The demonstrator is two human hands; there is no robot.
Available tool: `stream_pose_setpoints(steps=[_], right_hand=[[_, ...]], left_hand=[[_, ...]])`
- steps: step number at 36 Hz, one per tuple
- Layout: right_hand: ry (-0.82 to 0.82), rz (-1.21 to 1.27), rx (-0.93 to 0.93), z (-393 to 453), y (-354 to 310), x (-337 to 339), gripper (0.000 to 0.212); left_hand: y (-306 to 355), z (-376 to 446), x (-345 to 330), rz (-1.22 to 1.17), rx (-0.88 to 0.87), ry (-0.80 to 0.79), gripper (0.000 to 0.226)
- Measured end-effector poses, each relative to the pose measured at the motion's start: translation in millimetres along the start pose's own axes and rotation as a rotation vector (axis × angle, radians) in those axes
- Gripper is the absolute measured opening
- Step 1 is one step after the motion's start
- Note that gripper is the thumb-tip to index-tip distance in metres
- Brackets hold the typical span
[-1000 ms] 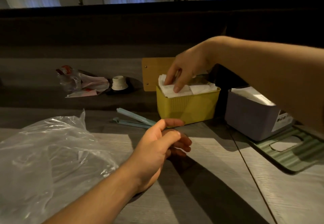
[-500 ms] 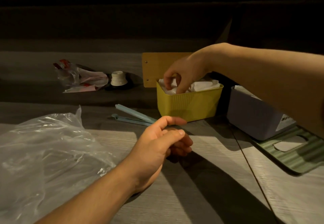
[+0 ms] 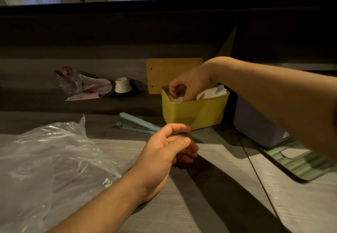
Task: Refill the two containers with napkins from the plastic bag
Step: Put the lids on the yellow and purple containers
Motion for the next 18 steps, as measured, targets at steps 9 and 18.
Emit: stream_pose_setpoints(steps=[9,18], right_hand=[[0.018,-0.024,0.066,-26,-41,-12,0.025],[0.16,-0.017,0.156,-78,-64,-31,0.04]], left_hand=[[25,3,37,0.269,-0.414,0.436,0.027],[37,3,41,0.379,-0.344,0.372,0.02]])
Point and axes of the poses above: each hand's wrist, its own z-axis towards the middle knuckle, its own x-axis out of the back of the hand, y = z × x, the point moved 5 cm from there along z, towards the middle knuckle, and after that the axes turned 1 degree about y, right-handed, at the moved point
